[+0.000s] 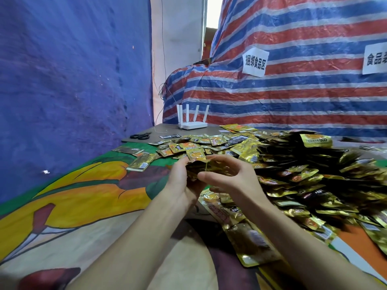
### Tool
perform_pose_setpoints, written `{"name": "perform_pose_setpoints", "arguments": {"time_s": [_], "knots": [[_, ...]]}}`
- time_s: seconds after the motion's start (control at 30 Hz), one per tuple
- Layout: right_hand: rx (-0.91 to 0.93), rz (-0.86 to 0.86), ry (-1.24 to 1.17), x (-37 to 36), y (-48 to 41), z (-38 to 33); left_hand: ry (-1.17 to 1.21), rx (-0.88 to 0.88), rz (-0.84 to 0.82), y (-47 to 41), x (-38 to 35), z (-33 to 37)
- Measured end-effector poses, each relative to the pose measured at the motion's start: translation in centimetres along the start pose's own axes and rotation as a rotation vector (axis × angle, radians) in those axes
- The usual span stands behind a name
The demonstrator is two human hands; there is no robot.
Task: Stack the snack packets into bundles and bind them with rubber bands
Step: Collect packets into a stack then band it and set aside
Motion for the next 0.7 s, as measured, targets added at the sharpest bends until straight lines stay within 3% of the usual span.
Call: {"name": "perform_pose_setpoints", "arguments": {"time_s": [0.23,0.3,0.43,0.6,0.7], "knots": [[0.159,0.085,0.049,-2.0,0.1,-0.2,-0.037,-0.049,-0.042,0.3,-0.5,0.3],[0.129,0.061,0.108,-1.1,0.1,-0.5,-0.121,-0.086,-0.032,-0.2,-0.3,0.6],[0.082,-0.067,0.192,0.1,0.0,-1.3,-0.305,0.01,-0.102,0.0,-0.6,-0.4],[0.095,-0.175,0.34,-0.4,0.6,-1.8,-0.422,-0.043,0.081,-0.7,0.6,-0.6],[0.052,-0.225,0.38,-1.0,0.4,-1.4,-0.48,-0.051,0.093,-0.8,1.1,-0.4]]}}
Point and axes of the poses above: each hand's wrist, its own y-axis away from the middle knuckle, its own x-axis out of the back of the hand, z = x × y, the point moved 4 cm from there along -y, towards the middle knuckle, and after that the axes turned 9 degrees about -z, right-handed, at the moved point
